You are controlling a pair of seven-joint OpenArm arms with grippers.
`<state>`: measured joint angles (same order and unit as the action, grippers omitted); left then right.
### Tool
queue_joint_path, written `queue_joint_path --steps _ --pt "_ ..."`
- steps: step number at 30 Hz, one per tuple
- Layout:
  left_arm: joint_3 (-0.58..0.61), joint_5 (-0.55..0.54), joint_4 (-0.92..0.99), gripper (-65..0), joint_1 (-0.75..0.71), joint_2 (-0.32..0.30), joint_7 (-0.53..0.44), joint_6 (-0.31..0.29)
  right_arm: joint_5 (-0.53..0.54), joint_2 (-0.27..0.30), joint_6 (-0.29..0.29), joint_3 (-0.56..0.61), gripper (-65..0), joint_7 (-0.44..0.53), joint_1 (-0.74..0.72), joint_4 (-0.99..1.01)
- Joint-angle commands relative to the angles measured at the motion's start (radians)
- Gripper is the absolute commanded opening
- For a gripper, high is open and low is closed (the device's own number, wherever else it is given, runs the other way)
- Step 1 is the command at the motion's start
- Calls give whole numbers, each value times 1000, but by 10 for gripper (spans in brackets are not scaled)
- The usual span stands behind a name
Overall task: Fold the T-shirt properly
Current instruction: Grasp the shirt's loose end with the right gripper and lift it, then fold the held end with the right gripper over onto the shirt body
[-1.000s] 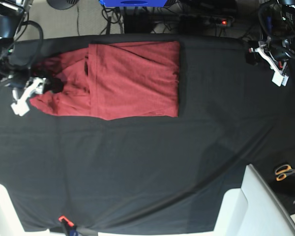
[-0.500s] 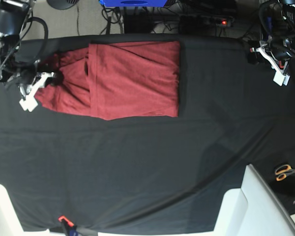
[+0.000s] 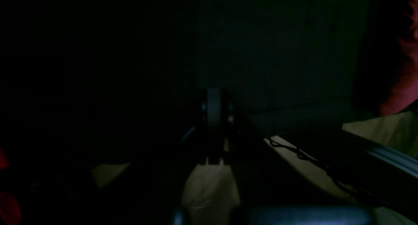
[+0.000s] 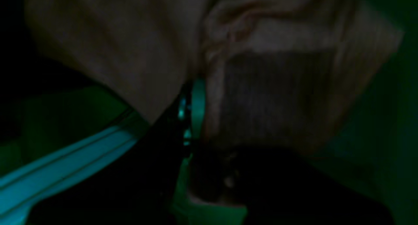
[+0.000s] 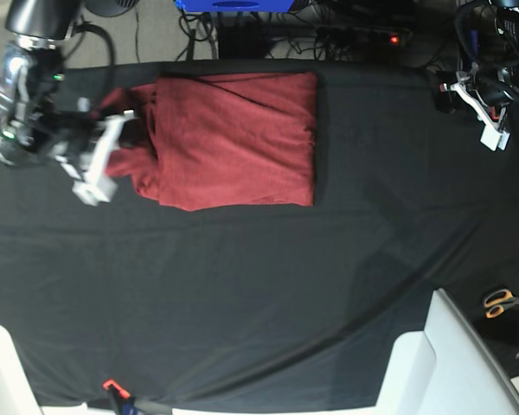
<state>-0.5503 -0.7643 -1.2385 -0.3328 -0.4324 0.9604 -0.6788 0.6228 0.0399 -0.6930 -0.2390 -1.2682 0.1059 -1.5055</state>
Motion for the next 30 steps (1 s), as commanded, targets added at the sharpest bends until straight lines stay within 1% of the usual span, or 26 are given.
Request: queue_joint_path --steps 1,4,6,8,12,15,18,21,26,28,30 --pt "-9 -14 -10 -650 -1 -19 -10 -2 16 -7 -5 17 -644 6 -10 -17" --pt "-9 -14 -10 -650 -1 -19 -10 -2 16 -21 -5 66 -644 8 -13 -16" --pt "-9 -14 -10 -650 -1 -21 -10 -2 16 -44 -5 102 -644 25 -16 -14" --pt "-9 -14 -10 -650 -1 -21 -10 -2 16 -51 -5 142 -644 57 -16 -10" --pt "-9 -14 -10 -650 -1 -21 -10 -2 18 -51 -5 284 -644 166 -18 -7" --pt "-9 -14 -10 -650 -1 -19 -10 -2 18 -53 -5 338 -644 209 -18 4" --pt "-9 -13 -8 -650 -2 -21 -10 -2 21 -53 -5 346 -644 249 -39 52" --pt "-9 49 -17 -650 -9 -16 -10 -2 21 -51 -5 353 -644 278 -62 118" --pt "-11 171 -19 -650 -4 11 -11 -8 21 -53 -5 353 -644 282 -91 179" --pt "-11 188 -19 -650 -4 13 -13 -8 21 -65 -5 356 -644 282 -102 184" --pt "-11 190 -19 -650 -4 13 -34 -8 18 -70 -5 379 -644 282 -107 185"
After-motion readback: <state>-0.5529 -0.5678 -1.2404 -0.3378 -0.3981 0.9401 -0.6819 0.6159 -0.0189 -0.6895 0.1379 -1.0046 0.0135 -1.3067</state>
